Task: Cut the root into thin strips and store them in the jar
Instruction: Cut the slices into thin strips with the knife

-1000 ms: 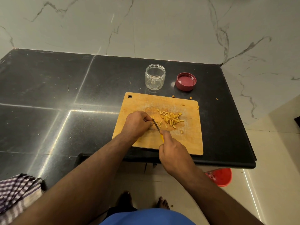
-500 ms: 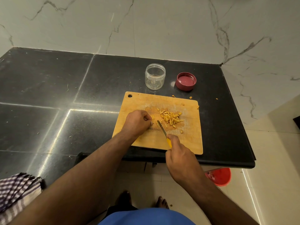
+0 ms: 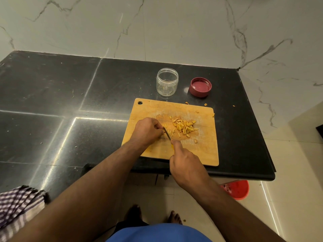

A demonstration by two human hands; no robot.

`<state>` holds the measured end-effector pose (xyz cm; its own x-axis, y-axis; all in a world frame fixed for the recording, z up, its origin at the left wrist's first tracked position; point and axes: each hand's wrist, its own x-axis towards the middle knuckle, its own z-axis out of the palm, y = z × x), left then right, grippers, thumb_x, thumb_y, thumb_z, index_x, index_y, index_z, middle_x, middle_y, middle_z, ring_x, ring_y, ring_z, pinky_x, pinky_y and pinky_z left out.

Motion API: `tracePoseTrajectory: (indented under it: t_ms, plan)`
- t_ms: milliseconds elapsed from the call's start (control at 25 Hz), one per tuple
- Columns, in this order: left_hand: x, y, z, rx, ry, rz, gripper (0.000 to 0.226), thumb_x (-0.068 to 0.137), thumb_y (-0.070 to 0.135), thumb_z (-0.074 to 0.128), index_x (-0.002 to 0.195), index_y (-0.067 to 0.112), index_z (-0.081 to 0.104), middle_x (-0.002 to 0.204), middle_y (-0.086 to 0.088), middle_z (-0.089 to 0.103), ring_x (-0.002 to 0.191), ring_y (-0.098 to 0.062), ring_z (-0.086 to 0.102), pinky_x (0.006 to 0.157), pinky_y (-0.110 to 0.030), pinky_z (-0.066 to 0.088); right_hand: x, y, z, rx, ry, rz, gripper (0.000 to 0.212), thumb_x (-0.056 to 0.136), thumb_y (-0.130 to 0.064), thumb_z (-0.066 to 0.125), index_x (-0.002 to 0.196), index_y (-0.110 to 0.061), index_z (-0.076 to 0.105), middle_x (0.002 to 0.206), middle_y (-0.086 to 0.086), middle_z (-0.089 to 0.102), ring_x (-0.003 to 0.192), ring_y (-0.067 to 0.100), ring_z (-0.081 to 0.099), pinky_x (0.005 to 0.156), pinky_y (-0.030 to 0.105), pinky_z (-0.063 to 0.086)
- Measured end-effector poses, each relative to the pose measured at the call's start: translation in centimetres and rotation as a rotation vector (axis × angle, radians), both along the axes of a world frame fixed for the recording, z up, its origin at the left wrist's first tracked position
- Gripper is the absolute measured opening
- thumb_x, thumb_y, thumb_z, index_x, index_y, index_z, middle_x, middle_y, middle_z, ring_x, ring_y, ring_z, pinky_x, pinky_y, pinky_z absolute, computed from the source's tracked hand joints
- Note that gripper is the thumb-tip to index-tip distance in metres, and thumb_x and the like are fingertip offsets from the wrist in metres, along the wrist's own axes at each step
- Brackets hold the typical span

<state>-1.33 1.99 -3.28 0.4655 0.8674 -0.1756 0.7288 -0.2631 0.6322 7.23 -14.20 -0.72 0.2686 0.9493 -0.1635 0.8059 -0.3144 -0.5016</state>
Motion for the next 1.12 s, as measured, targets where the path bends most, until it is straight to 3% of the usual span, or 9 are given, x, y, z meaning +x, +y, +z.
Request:
tracePoseTrajectory:
  t_ms: [200, 440, 920, 1120]
  plan:
    - [0.1, -0.2, 0.1, 0.008, 0.003, 0.01, 0.008, 0.091, 0.02, 0.07, 0.093, 0.018, 0.077, 0.084, 0.009, 0.066, 0.073, -0.006, 0.057, 0.054, -0.016, 0.037, -0.1, -1.7, 0.0, -0.009, -0.006, -0.01, 0.04, 0.101, -0.023, 0.035, 0.141, -0.024, 0.027, 0.088, 0.0, 0.06, 0.072, 0.018, 0.058, 0.062, 0.035, 0.048]
    - [-0.2, 0.1, 0.1, -0.031, 0.003, -0.007, 0.007, 0.09, 0.021, 0.071, 0.094, 0.019, 0.076, 0.09, 0.005, 0.071, 0.081, -0.008, 0.062, 0.06, -0.019, 0.045, 0.4, -2.9, 0.4, 0.069, 0.015, -0.058, 0.044, 0.102, -0.023, 0.036, 0.145, -0.025, 0.029, 0.088, -0.004, 0.058, 0.072, 0.01, 0.055, 0.058, 0.023, 0.034]
    - [-0.1, -0.2, 0.4, -0.017, 0.008, 0.005, 0.006, 0.09, 0.019, 0.07, 0.091, 0.02, 0.076, 0.087, 0.007, 0.07, 0.072, -0.006, 0.058, 0.053, -0.017, 0.036, -0.4, -0.5, -0.2, 0.023, -0.006, -0.002, 0.041, 0.102, -0.024, 0.034, 0.143, -0.023, 0.029, 0.091, 0.001, 0.06, 0.073, 0.018, 0.058, 0.061, 0.035, 0.047]
    - [0.0, -0.4, 0.2, -0.014, 0.008, 0.017, 0.005, 0.091, 0.02, 0.069, 0.091, 0.02, 0.074, 0.086, 0.008, 0.068, 0.073, -0.007, 0.057, 0.053, -0.015, 0.036, -0.5, -2.2, 0.1, 0.007, 0.03, -0.028, 0.041, 0.101, -0.026, 0.035, 0.142, -0.025, 0.029, 0.09, -0.003, 0.06, 0.075, 0.014, 0.058, 0.063, 0.032, 0.046]
